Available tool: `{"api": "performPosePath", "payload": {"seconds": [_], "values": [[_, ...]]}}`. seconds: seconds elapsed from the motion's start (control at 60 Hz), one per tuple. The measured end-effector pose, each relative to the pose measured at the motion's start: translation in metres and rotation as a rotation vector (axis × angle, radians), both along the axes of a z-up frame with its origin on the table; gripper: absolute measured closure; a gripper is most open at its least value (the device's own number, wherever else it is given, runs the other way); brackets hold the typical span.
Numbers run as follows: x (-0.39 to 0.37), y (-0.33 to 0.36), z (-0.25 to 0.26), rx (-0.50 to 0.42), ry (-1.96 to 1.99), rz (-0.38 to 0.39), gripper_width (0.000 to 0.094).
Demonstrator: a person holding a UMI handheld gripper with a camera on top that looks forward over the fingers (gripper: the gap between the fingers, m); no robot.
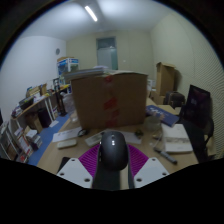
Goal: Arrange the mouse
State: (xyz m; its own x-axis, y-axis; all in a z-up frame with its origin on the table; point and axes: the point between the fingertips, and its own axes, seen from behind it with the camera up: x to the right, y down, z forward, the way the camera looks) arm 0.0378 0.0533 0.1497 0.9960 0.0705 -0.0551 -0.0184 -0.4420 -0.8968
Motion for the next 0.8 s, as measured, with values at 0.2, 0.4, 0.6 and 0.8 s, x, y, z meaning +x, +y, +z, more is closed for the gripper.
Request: {"api": "performPosePath", "payload": {"seconds": [0.2, 0.4, 0.6, 0.8], "values": [[-0.106, -0.027, -0.094, -0.151, -0.033, 0.023, 0.0536], [-0.130, -0.045, -0.151, -0.241, -0.112, 0.018, 0.0534], [-0.131, -0.050, -0.161, -0.267, -0.139, 0.023, 0.0447], [-0.124, -0.062, -0.133, -0.362, -0.054, 0.010, 0.0047]]}}
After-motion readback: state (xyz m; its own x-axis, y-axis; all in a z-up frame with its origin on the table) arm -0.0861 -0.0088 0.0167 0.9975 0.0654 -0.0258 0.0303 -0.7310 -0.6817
